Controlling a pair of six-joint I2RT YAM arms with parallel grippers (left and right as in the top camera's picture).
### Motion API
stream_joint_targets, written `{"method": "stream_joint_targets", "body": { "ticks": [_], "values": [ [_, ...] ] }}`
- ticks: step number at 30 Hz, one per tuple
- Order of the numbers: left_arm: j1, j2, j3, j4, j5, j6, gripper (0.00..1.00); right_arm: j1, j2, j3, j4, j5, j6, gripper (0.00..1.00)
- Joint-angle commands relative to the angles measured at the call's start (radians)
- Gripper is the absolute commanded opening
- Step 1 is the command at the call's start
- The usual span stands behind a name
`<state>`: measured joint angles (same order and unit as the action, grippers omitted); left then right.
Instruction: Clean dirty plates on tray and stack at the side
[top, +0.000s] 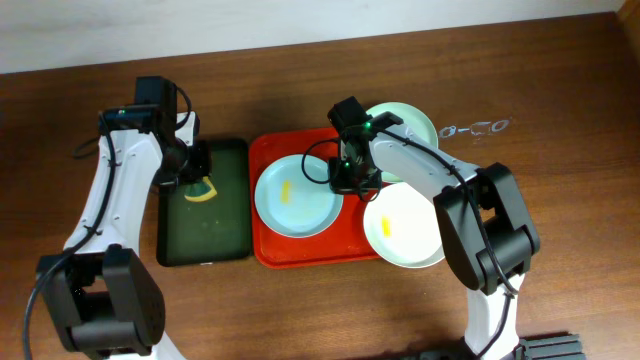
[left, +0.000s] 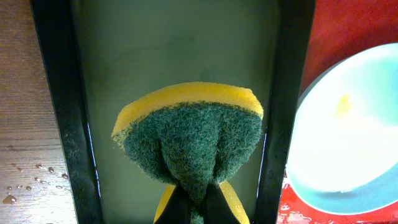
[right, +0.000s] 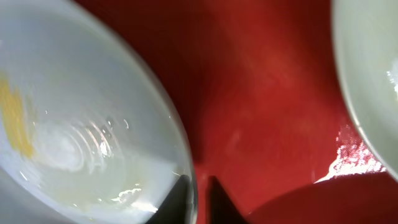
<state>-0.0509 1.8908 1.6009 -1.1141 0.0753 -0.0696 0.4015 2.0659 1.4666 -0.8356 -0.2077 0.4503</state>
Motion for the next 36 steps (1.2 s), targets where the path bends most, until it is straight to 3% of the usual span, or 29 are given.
{"method": "stream_joint_targets", "body": {
  "ticks": [1, 9, 12, 14, 16, 36],
  "values": [
    [-0.025, -0.002, 0.016, 0.022, 0.015, -0.029, 0.00, 0.007, 0.002, -0.010, 0.005, -0.016, 0.004, 0.06],
    [-0.151, 0.015, 0.026, 0.063, 0.077, -0.031, 0.00, 0.009, 0.002, -0.011, -0.047, -0.017, 0.000, 0.04],
    [-0.225, 0.041, 0.028, 0.123, 0.138, -0.031, 0.00, 0.009, 0.002, -0.011, -0.045, -0.016, 0.000, 0.21],
    [-0.256, 0.058, 0.027, 0.142, 0.138, -0.031, 0.00, 0.009, 0.002, -0.011, -0.043, -0.017, 0.000, 0.18],
    [-0.285, 0.092, 0.027, 0.170, 0.138, -0.031, 0.00, 0.009, 0.002, -0.011, -0.039, -0.017, 0.000, 0.04],
    [-0.342, 0.316, 0.023, 0.222, 0.101, -0.004, 0.00, 0.009, 0.002, -0.011, -0.011, -0.017, -0.054, 0.04]
  ]
}}
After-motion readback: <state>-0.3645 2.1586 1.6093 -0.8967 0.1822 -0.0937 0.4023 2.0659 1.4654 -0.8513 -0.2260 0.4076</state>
